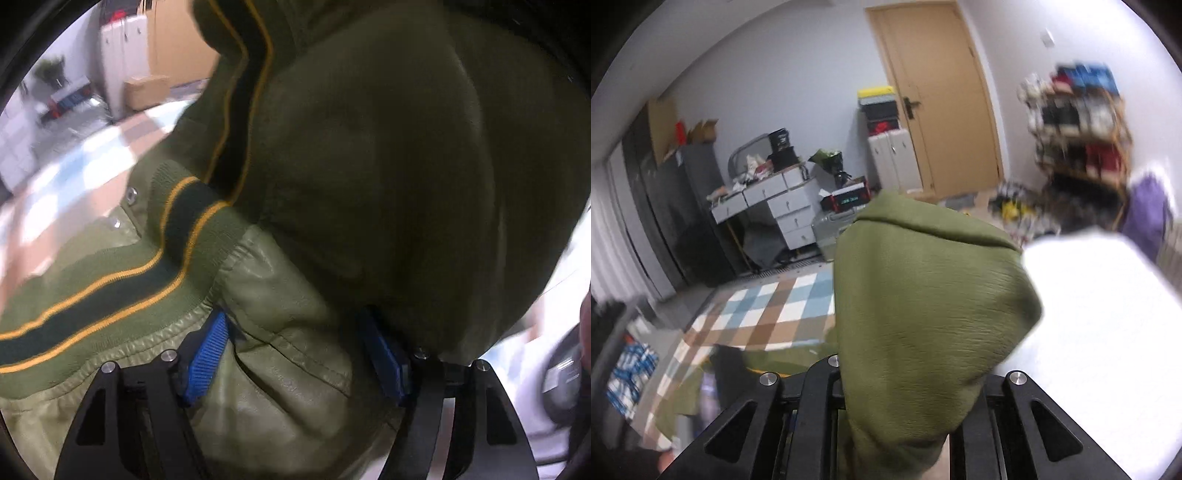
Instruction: Fold large clothes
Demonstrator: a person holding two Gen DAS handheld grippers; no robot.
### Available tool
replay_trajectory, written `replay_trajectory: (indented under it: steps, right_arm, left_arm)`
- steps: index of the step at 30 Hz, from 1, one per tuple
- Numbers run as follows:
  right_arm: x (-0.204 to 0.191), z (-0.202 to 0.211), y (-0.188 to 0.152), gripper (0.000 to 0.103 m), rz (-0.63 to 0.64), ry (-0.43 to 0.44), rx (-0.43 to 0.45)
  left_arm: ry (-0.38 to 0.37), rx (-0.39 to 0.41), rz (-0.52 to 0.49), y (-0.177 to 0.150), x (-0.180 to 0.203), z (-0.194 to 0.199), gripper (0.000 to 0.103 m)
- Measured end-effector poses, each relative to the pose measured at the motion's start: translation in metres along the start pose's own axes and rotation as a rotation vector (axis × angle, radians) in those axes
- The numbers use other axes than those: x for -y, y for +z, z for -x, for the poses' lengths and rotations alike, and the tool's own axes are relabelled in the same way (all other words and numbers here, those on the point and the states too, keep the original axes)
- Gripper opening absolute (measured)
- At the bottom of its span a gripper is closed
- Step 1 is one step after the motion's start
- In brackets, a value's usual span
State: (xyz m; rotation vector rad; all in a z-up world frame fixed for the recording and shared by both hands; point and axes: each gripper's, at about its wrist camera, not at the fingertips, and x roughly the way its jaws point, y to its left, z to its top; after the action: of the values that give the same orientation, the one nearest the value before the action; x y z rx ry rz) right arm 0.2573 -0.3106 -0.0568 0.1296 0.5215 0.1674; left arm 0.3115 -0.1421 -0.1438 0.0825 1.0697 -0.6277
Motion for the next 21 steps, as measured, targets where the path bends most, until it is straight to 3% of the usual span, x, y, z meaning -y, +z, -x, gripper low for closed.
replay_trajectory:
  steps: [1,2,5,7,9,11,14,17,19,21]
  right_arm:
    - [-0.012,0.008,0.011,0.017,0.043,-0.003,0.009]
    - [-0.023,0.012,0.017,0.017,0.076,-0.006,0.007]
    - [-0.069,0.020,0.022,0.017,0.157,0.043,-0.013]
    - [-0.108,0.023,0.006,0.017,0.244,0.078,-0.022]
    - [-0.143,0.022,-0.019,0.018,0.307,0.137,-0.029]
    - [-0.176,0.013,-0.052,0.018,0.374,0.188,-0.070]
    - [-0.220,-0.011,-0.118,0.018,0.479,0.197,-0.175]
    - [-0.241,-0.029,-0.171,0.023,0.569,0.139,-0.235]
    - [-0.246,-0.029,-0.181,0.027,0.571,0.123,-0.227]
    - [-0.245,-0.033,-0.180,0.034,0.536,0.140,-0.244]
  left_arm:
    - [-0.043,-0.004,0.030,0.003,-0.003,0.003,0.061]
    - [-0.112,0.004,0.107,0.004,-0.013,0.017,0.050]
    - [-0.214,0.122,0.255,-0.028,-0.055,0.087,0.048]
    - [-0.180,0.250,0.338,-0.074,-0.090,0.155,0.049]
    - [-0.166,0.320,0.386,-0.117,-0.119,0.205,0.072]
    - [-0.060,0.346,0.470,-0.154,-0.146,0.238,0.076]
    - [-0.009,0.357,0.551,-0.186,-0.179,0.266,0.076]
    - [0.008,0.343,0.560,-0.191,-0.195,0.274,0.076]
    - [-0.010,0.334,0.560,-0.176,-0.193,0.274,0.076]
    - [-0.043,0.340,0.495,-0.149,-0.186,0.276,0.076]
